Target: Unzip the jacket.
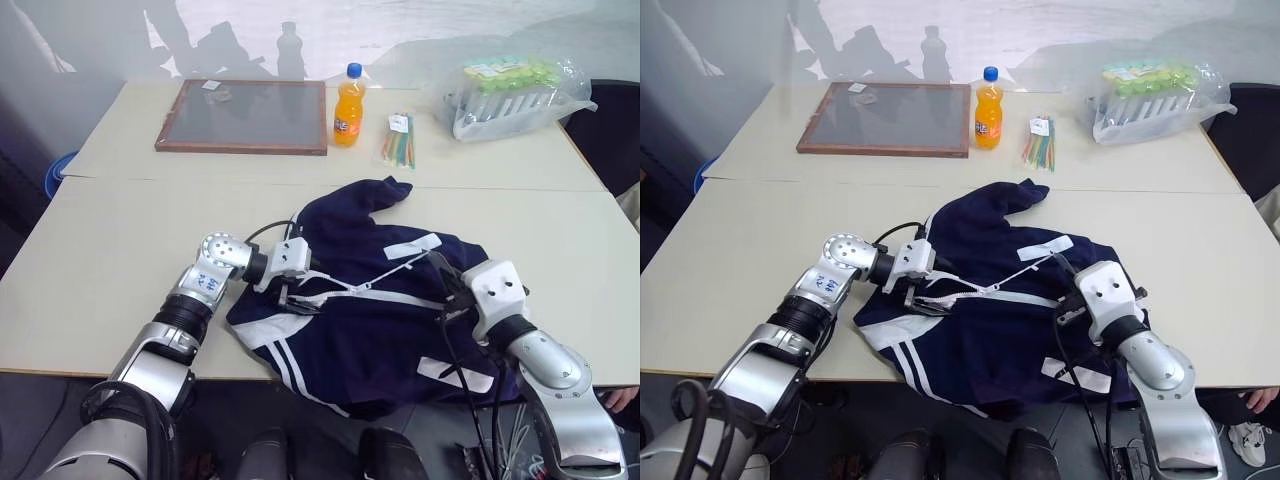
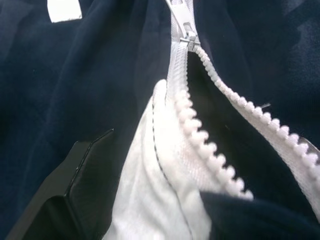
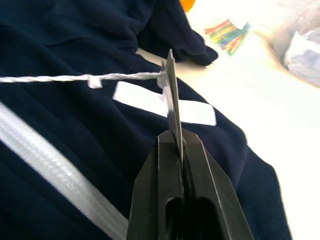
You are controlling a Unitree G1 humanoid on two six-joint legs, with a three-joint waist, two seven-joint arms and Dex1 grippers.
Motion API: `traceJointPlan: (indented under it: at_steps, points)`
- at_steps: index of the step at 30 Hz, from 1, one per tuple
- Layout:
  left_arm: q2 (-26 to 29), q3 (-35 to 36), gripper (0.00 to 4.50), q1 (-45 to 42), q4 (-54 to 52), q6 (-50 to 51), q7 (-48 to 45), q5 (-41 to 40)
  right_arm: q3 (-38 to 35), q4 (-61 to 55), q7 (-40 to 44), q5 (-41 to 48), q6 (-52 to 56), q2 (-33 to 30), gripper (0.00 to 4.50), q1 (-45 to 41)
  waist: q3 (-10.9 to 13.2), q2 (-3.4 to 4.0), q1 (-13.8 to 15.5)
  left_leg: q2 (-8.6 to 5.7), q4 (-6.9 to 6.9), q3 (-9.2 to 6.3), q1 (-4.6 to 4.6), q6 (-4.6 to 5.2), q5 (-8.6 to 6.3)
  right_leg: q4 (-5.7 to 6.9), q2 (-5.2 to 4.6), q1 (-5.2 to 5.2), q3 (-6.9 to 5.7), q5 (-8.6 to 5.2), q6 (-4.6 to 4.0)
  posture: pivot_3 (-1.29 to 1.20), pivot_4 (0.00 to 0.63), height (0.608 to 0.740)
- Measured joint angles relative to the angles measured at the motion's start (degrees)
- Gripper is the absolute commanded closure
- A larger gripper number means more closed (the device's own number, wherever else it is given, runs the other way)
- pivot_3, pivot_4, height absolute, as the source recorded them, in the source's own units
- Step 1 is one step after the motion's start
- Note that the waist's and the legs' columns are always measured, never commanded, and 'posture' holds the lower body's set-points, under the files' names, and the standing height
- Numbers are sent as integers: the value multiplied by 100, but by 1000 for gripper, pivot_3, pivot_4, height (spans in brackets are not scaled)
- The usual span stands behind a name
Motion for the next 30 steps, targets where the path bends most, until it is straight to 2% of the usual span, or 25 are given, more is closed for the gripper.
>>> traceJointPlan:
  at_steps: [2, 6, 13, 21, 25, 30]
  points:
    - [43, 20, 0, 1, -1, -15, -7, 1, -121, 33, -84, 12, 14, 6, 4489, -23, 0, 0, 1, 0, 0, 0, 0, 0, 0, 0, 0, 0, 0, 0, 0, 0, 150, 740]
    - [54, 91, 0, 51, -23, -30, -1, 5, -833, 238, -169, 105, 67, -68, 4489, -38, 0, 0, 15, -1, -1, 0, -2, 1, 0, -2, 0, 0, 0, 0, 0, 0, 150, 740]
    - [14, 149, 0, 105, -37, 9, 34, 5, -1897, 857, -31, 206, -184, -663, 4489, 109, 0, 0, 16, -2, -3, 3, -1, 1, -1, -4, -1, 1, 2, 0, 0, 0, 150, 740]
    - [-59, 199, 0, 153, -38, 9, 83, 6, -2658, 2634, 180, 351, -1017, -1388, 4489, -58, 0, 1, 16, -2, -4, 6, 2, 2, 0, -6, -2, 3, 4, 0, 0, 0, 150, 740]
    - [-88, 210, 0, 179, -62, 10, 124, 7, -3081, 4117, 121, 632, -1061, -1827, 4489, -773, -1, 6, 16, -2, -4, 8, 4, 5, 1, -7, -5, 3, 6, 0, 1, 0, 150, 740]
    - [-68, 215, 0, 253, -220, 31, 188, 17, -3152, 5131, 81, 830, -1144, -2130, 4489, -1477, -3, 10, -5, -1, -5, 9, 4, 5, 1, -8, -4, 3, 5, 1, 1, 0, 150, 740]
